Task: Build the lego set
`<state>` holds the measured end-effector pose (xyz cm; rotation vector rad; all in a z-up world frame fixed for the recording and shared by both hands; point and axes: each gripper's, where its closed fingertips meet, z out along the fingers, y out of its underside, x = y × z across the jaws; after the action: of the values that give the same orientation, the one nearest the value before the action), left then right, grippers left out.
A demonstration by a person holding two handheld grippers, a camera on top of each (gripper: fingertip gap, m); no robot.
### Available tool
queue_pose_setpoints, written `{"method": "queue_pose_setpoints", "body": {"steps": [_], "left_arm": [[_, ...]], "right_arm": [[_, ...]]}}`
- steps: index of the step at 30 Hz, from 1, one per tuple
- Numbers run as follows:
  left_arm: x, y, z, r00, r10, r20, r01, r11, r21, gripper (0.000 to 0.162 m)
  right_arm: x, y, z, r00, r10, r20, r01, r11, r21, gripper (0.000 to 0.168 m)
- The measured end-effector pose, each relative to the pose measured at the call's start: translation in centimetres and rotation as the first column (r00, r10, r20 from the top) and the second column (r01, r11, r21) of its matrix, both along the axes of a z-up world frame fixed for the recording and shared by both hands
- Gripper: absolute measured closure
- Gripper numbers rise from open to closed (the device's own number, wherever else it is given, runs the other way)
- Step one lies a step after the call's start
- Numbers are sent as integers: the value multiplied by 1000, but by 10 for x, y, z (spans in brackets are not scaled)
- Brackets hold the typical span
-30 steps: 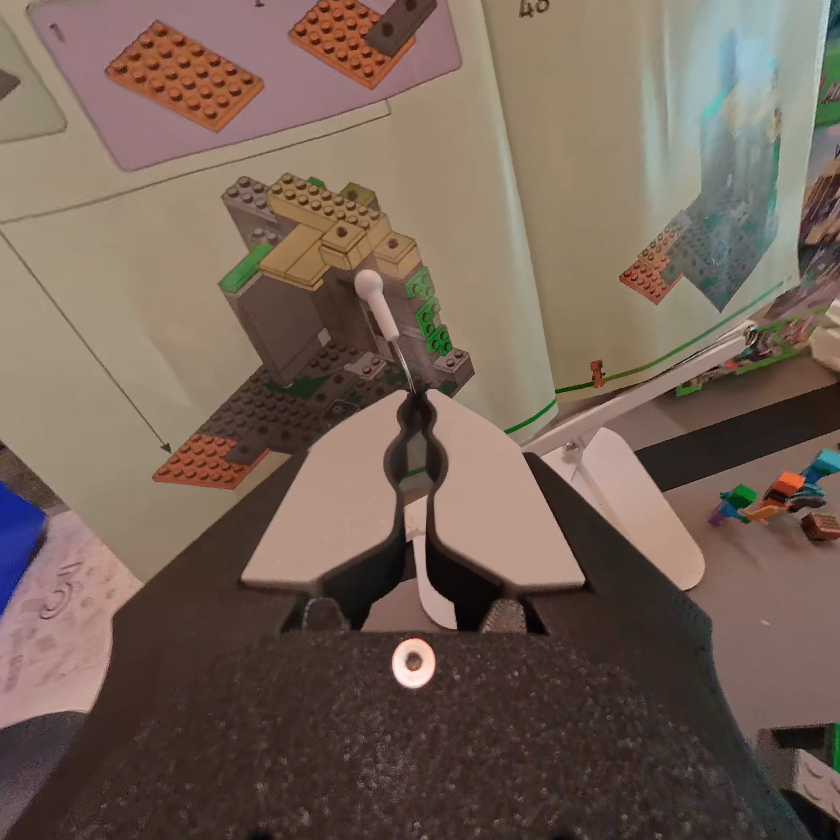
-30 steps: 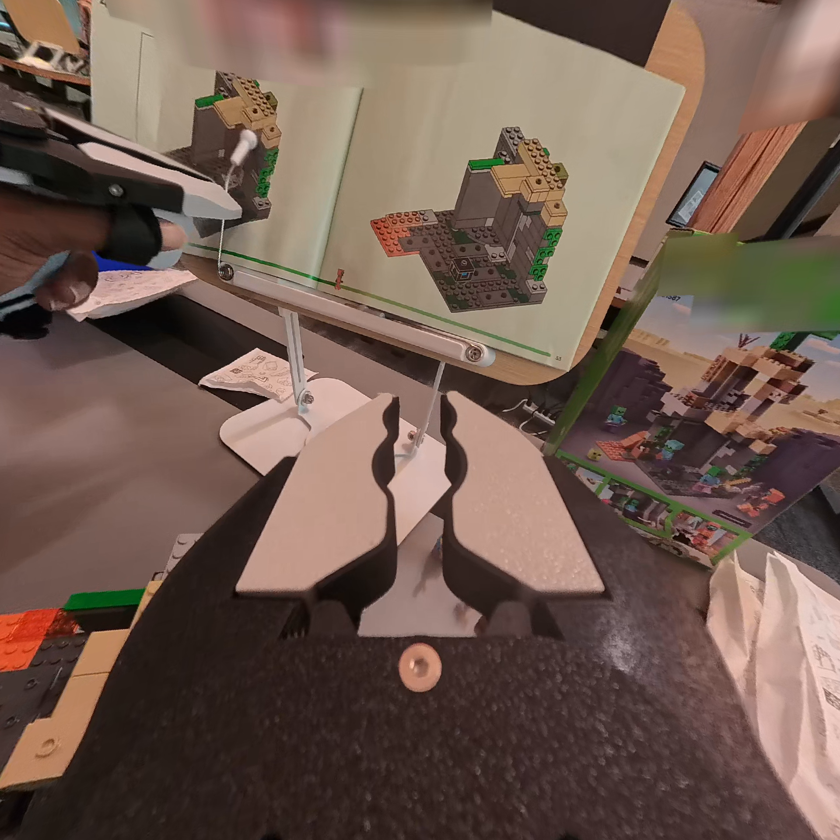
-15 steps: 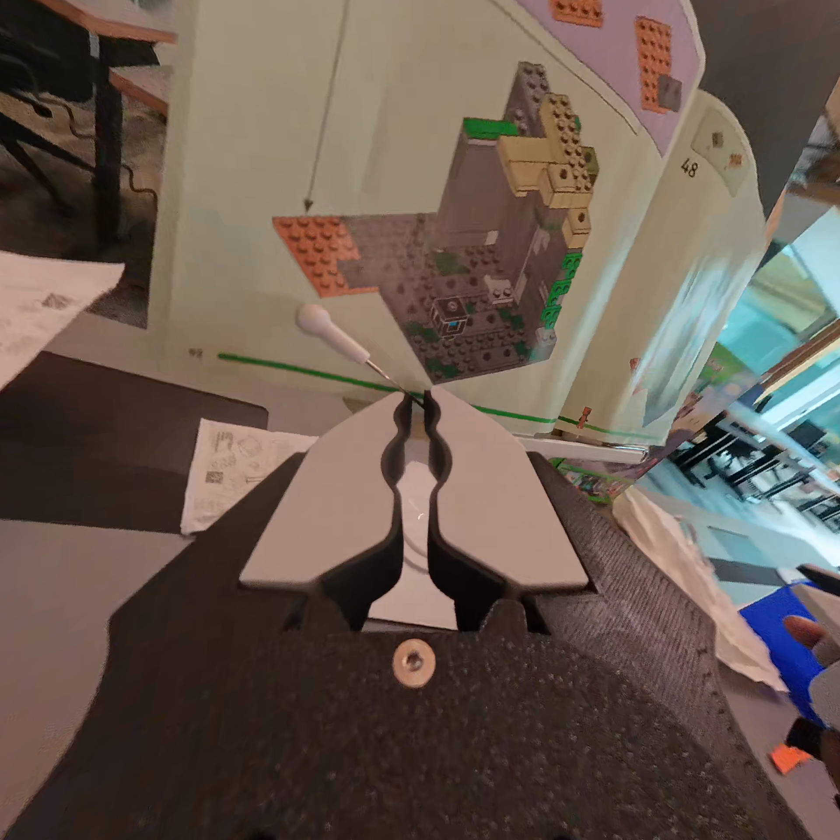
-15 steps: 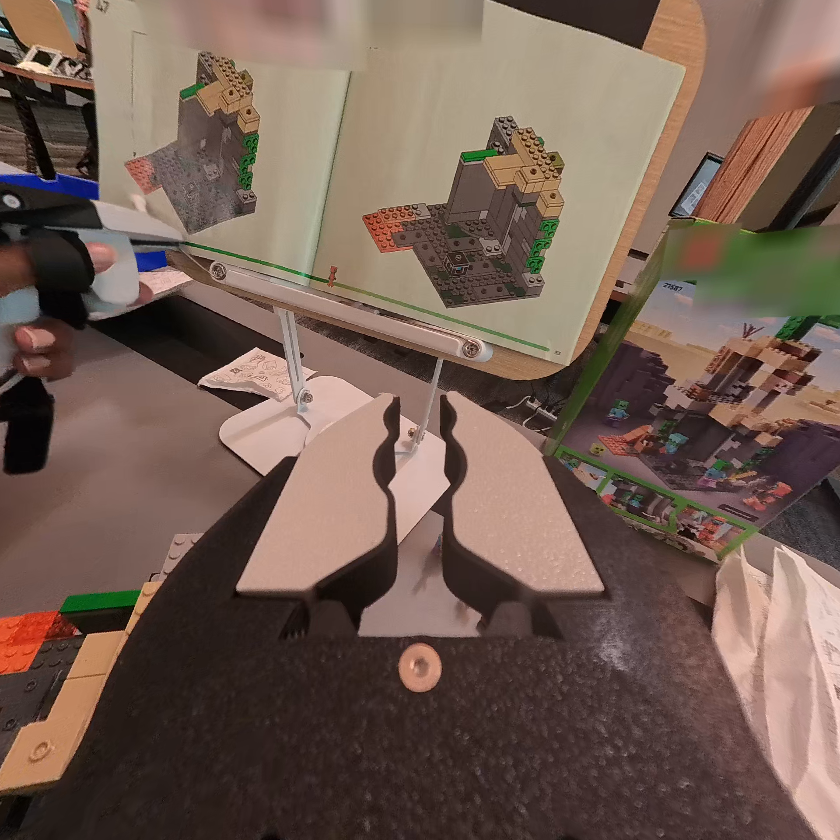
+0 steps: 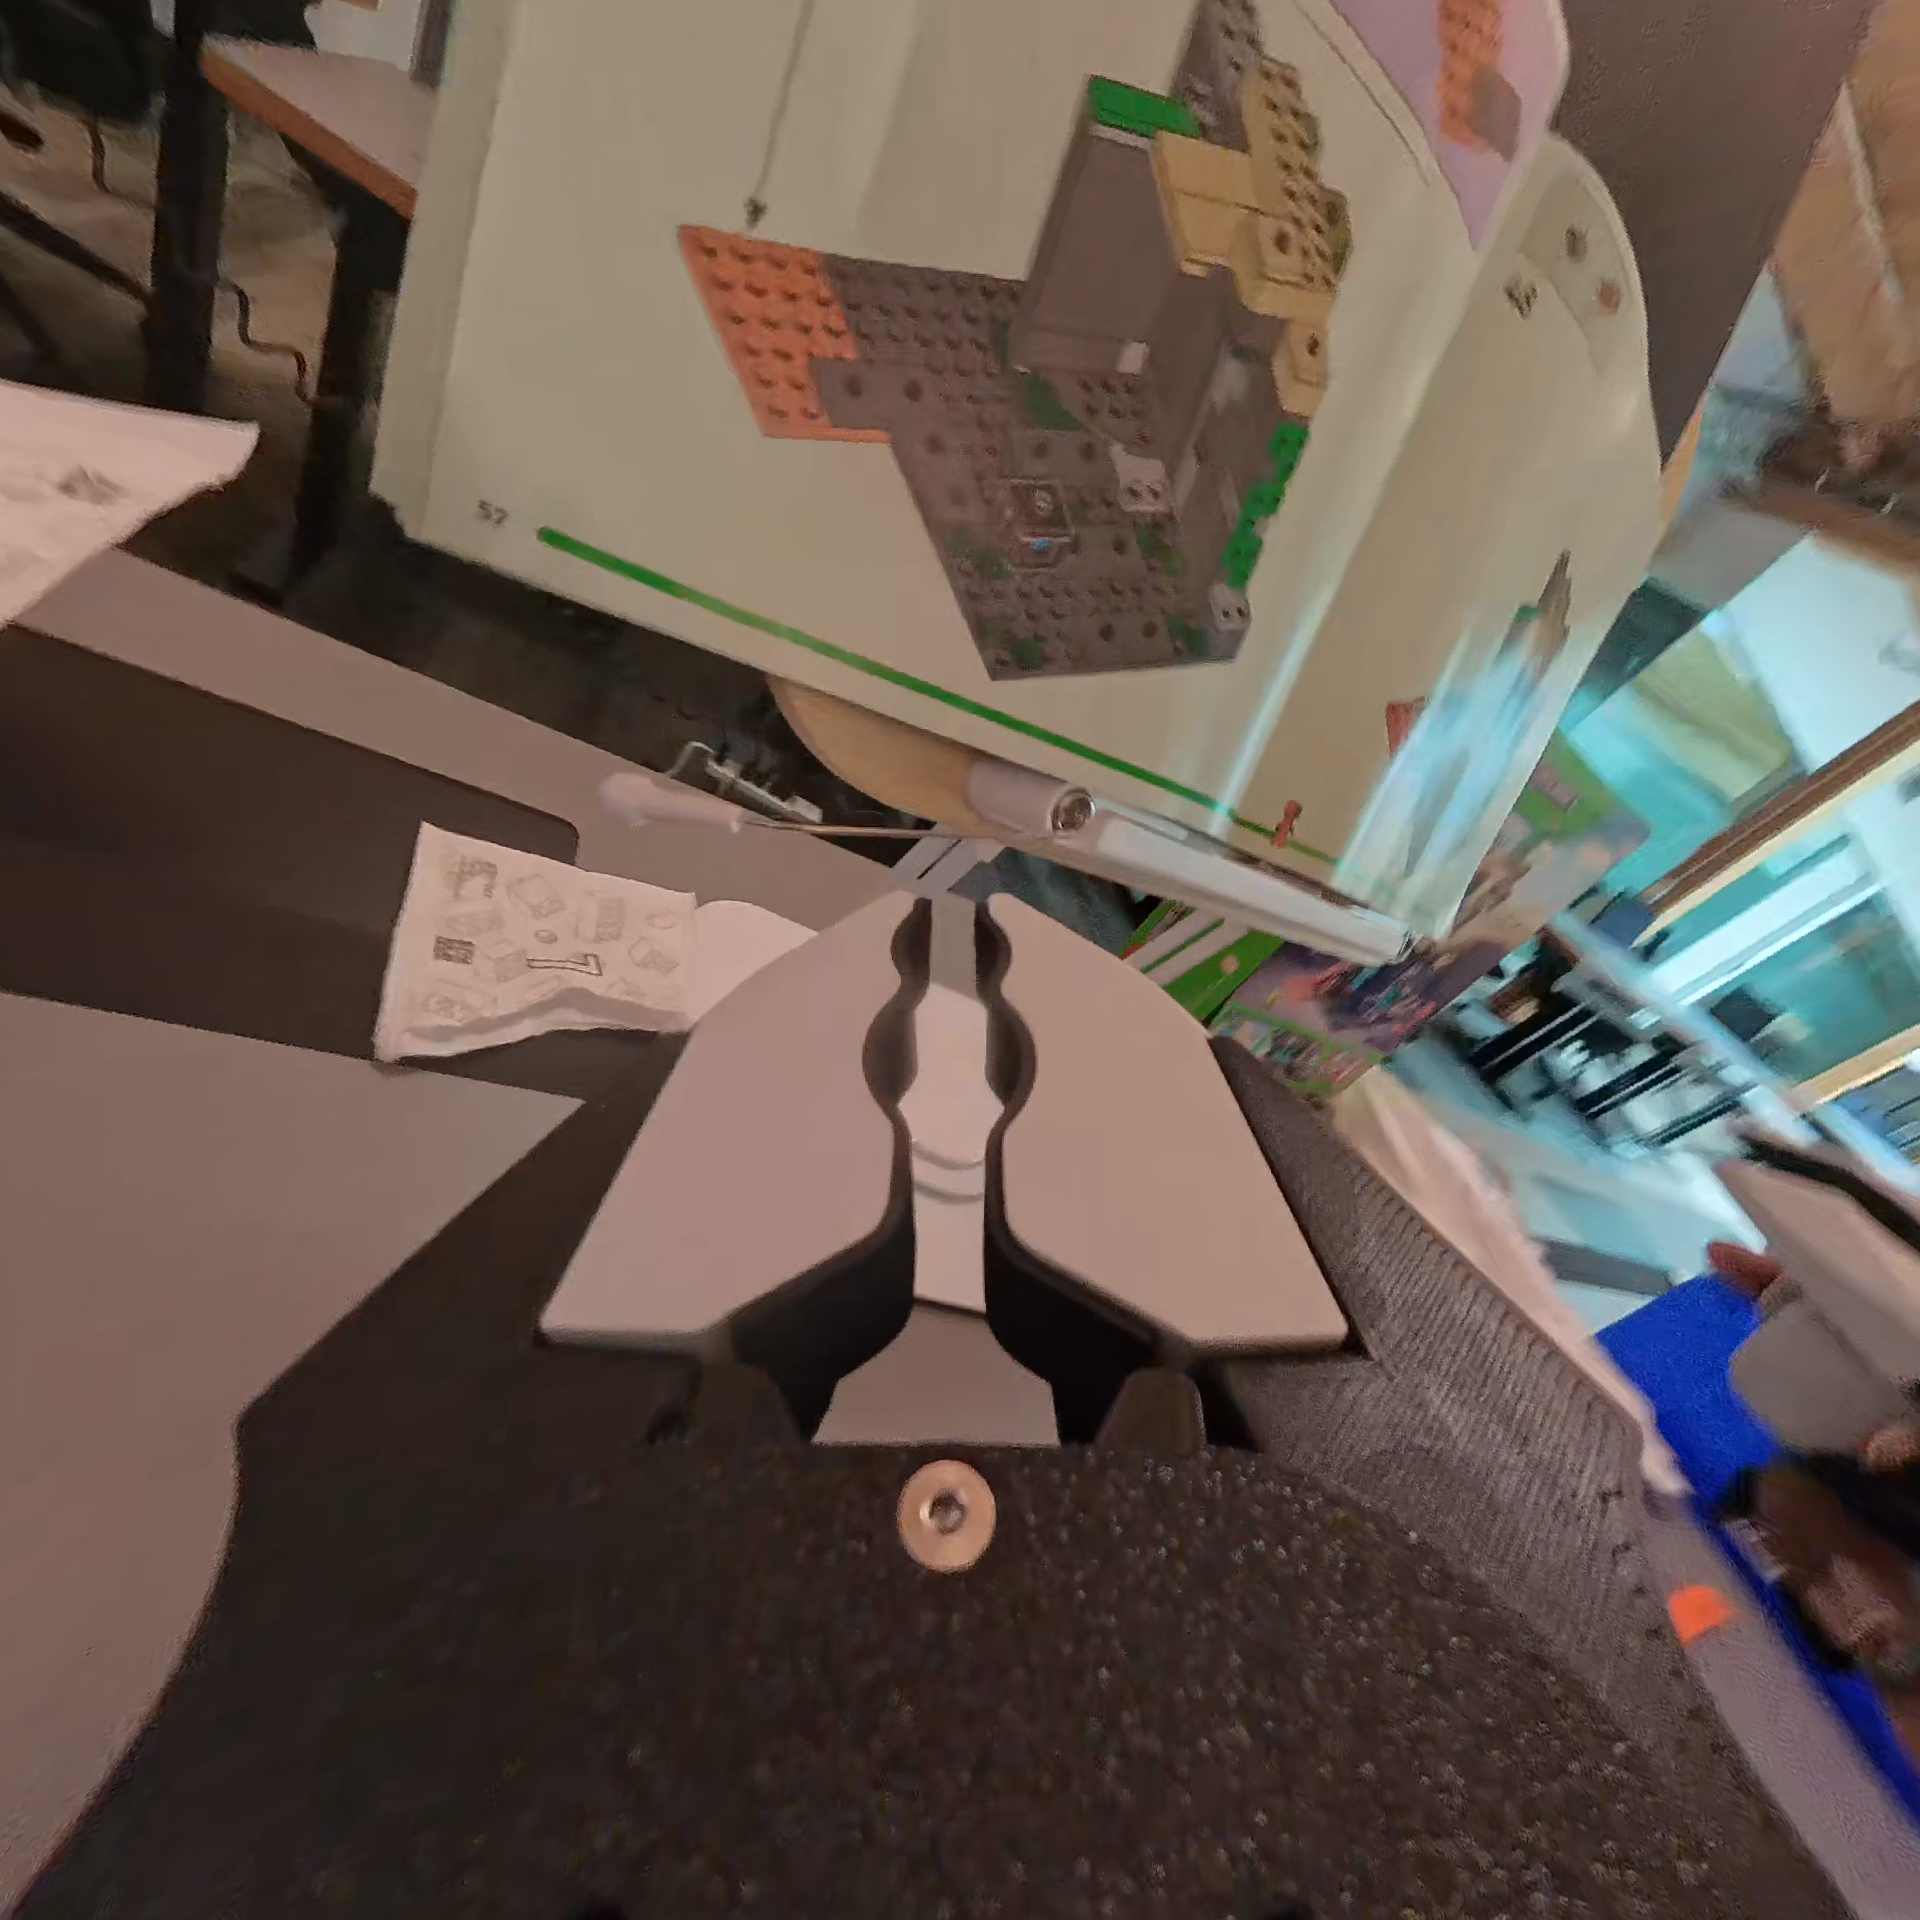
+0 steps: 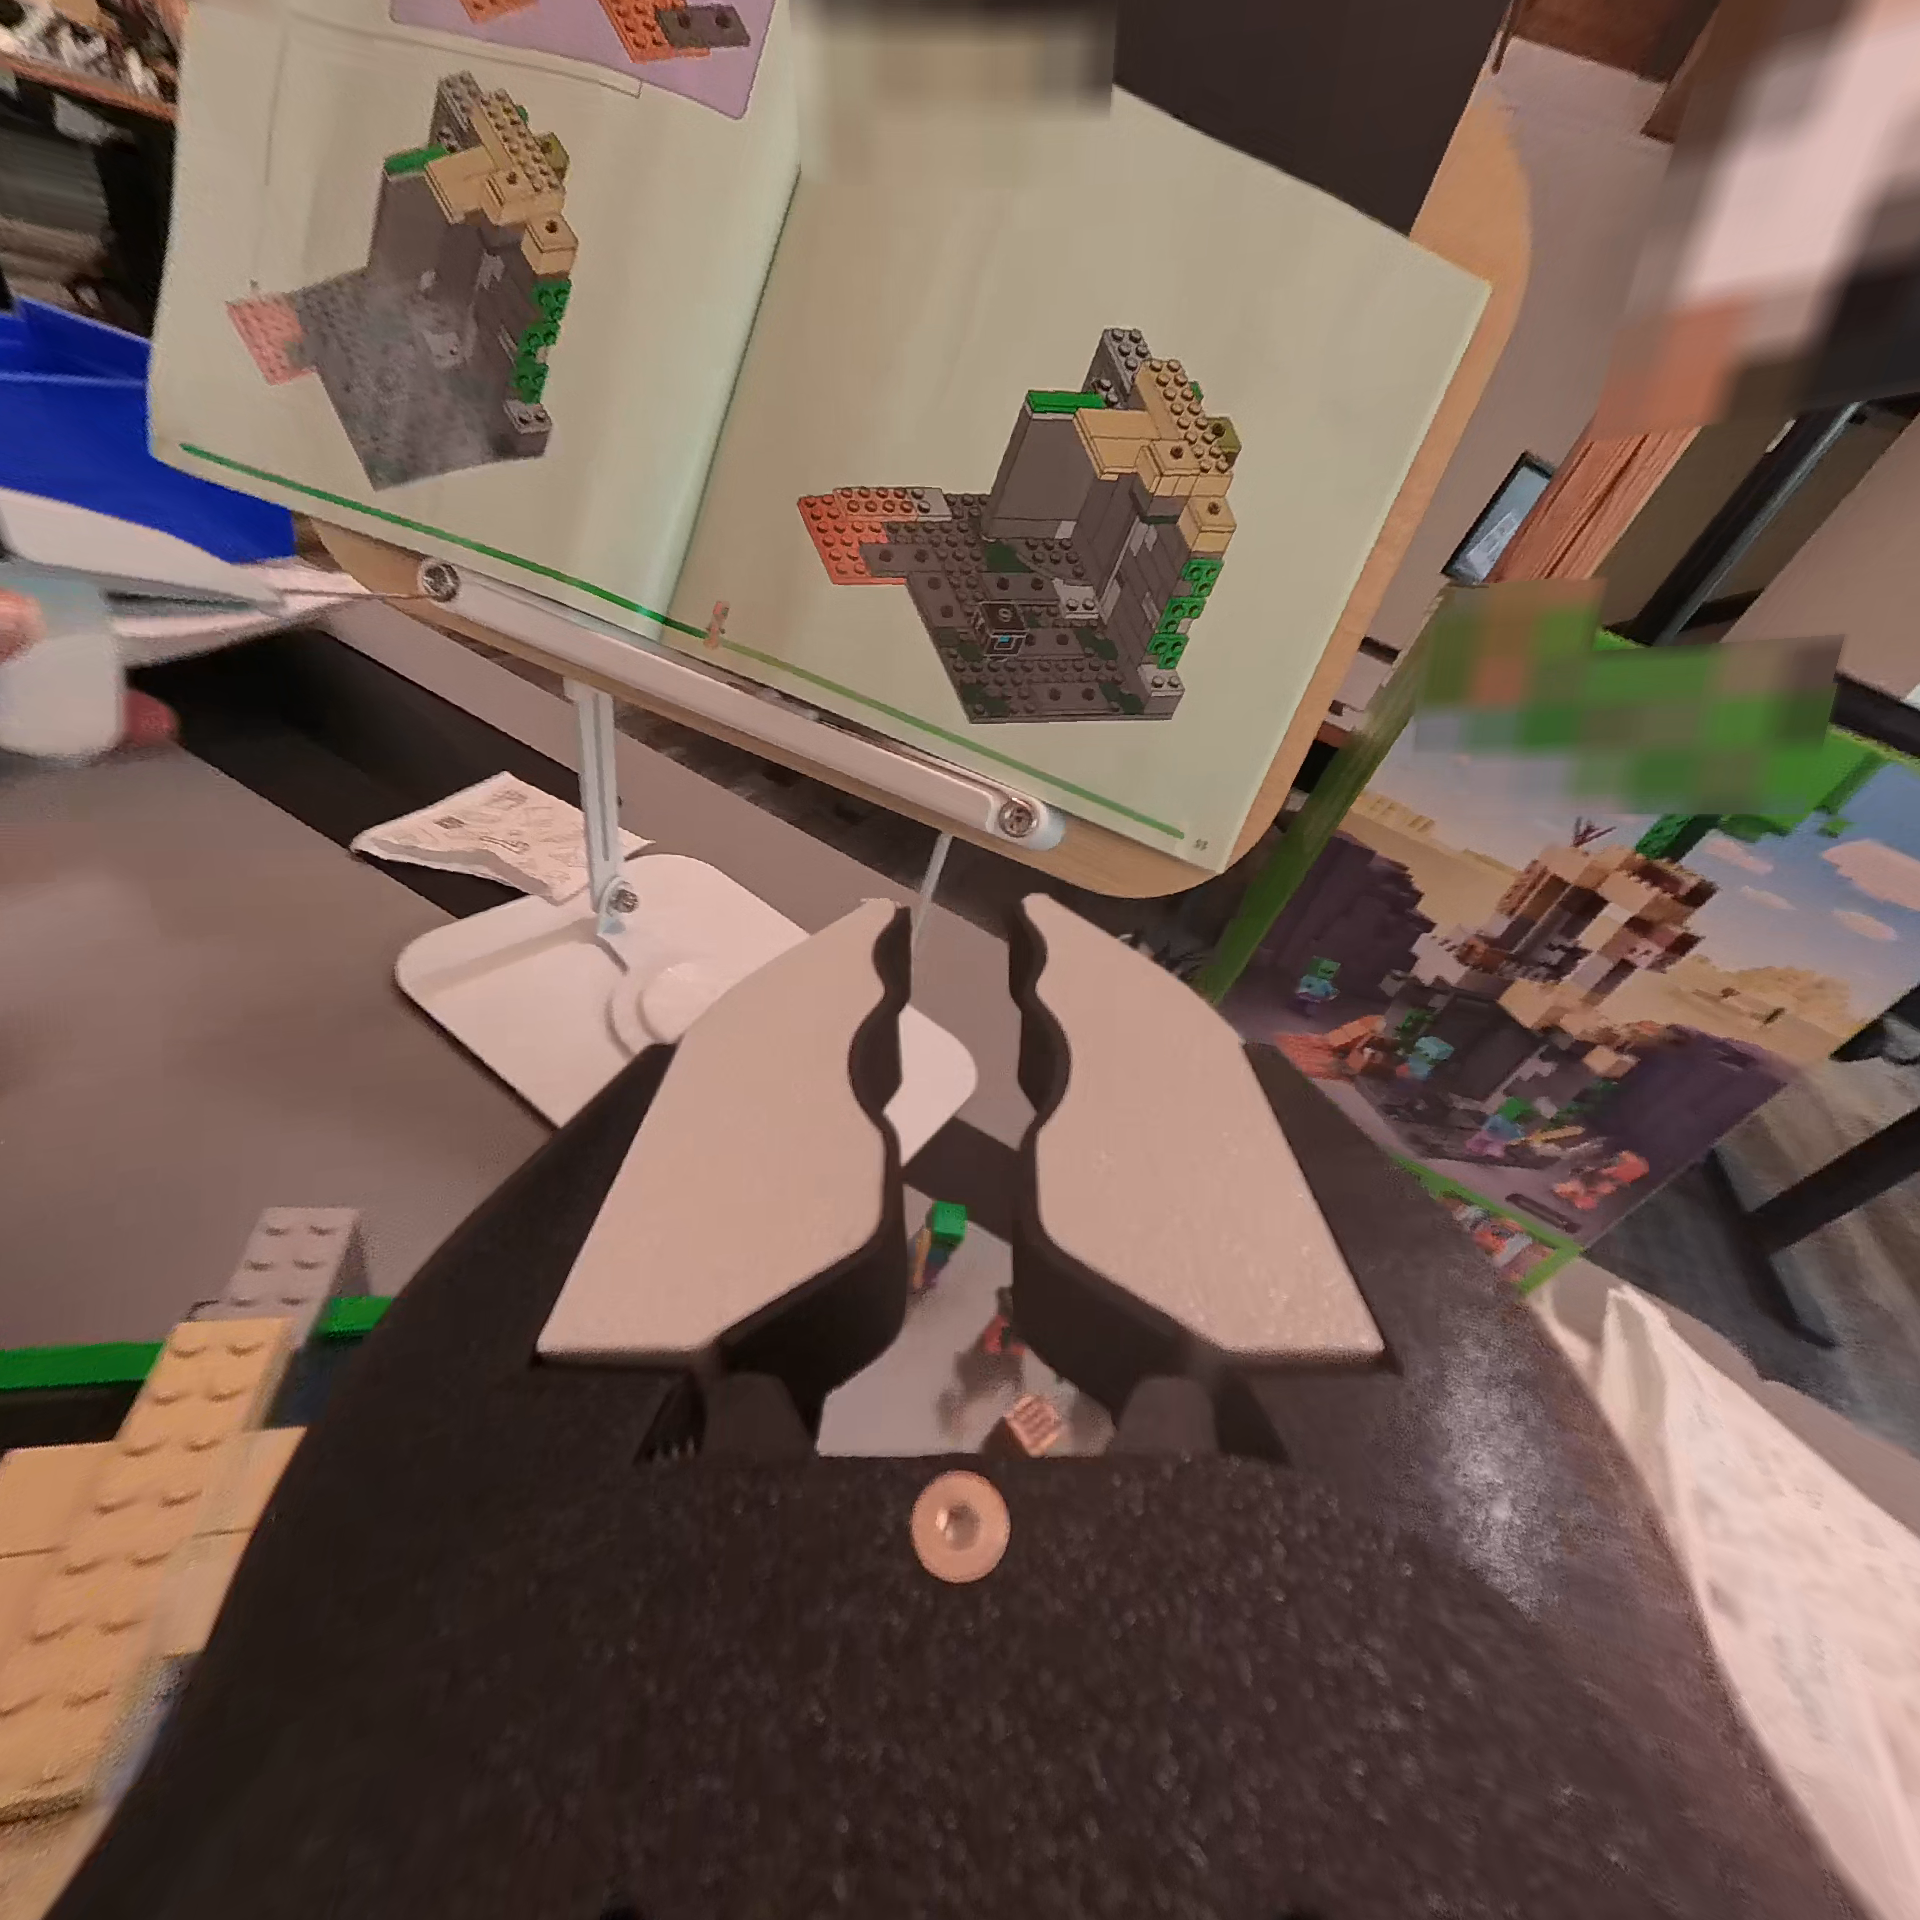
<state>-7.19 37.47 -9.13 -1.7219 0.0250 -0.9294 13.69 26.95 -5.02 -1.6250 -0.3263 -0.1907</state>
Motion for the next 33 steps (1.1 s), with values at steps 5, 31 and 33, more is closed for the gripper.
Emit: {"method": "queue_pose_setpoints", "body": {"steps": [5, 31, 33], "left_arm": [[4, -27, 7, 943, 35, -330, 31, 981, 193, 159], [35, -64, 13, 794, 75, -603, 207, 900, 385, 162], [35, -64, 13, 791, 78, -607, 208, 898, 388, 162]], "right_arm": [[16, 23, 6, 983, 25, 182, -29, 999, 20, 148], [63, 114, -27, 416, 271, 868, -255, 951, -174, 152], [63, 114, -25, 406, 276, 871, -262, 948, -178, 157]]}}
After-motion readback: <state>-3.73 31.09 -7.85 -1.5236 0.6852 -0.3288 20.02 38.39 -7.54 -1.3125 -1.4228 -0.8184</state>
